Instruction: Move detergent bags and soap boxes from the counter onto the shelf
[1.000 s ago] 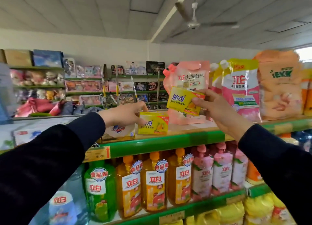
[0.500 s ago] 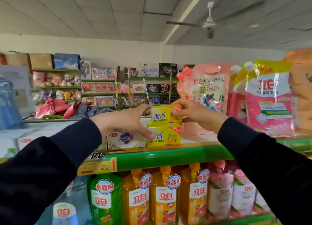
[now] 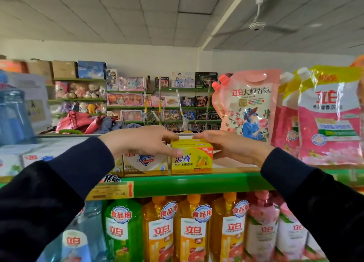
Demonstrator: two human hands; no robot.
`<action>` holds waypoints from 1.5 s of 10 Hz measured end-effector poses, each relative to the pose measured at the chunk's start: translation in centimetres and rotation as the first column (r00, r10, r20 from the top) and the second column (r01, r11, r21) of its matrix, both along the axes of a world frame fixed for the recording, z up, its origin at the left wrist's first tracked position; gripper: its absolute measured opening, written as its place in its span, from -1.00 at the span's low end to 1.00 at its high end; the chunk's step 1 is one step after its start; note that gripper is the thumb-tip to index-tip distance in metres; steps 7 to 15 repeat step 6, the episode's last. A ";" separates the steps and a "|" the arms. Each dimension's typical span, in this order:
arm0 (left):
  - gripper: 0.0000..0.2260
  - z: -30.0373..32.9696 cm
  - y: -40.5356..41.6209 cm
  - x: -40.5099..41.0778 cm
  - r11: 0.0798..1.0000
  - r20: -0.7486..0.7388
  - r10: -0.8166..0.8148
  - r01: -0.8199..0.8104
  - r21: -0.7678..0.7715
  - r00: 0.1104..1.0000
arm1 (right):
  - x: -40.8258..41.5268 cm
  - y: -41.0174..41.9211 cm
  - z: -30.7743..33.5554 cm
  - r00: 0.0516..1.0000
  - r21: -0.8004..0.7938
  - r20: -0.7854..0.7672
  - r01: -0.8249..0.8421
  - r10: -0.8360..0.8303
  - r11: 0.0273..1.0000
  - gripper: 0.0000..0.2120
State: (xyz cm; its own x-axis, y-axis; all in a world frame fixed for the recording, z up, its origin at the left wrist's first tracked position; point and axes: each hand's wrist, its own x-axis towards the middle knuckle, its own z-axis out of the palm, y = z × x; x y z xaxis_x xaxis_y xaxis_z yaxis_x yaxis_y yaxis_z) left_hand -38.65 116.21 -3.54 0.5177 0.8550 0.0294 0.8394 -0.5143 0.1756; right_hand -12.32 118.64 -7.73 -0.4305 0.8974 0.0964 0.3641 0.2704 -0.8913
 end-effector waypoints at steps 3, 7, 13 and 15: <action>-0.11 0.0 -0.3 0.3 1.000 0.038 0.005 -0.005 -0.008 0.999 | -0.3 -0.6 -0.2 1.000 -0.020 0.014 0.021 -0.021 1.000 -0.63; -0.16 -0.5 -0.8 -0.3 0.992 0.317 0.024 -0.061 0.106 0.948 | -1.2 -1.2 0.8 0.985 0.315 -0.002 0.167 -0.175 0.934 -0.54; -0.16 -0.5 -0.8 -0.3 0.992 0.317 0.024 -0.061 0.106 0.948 | -1.2 -1.2 0.8 0.985 0.315 -0.002 0.167 -0.175 0.934 -0.54; -0.16 -0.5 -0.8 -0.3 0.992 0.317 0.024 -0.061 0.106 0.948 | -1.2 -1.2 0.8 0.985 0.315 -0.002 0.167 -0.175 0.934 -0.54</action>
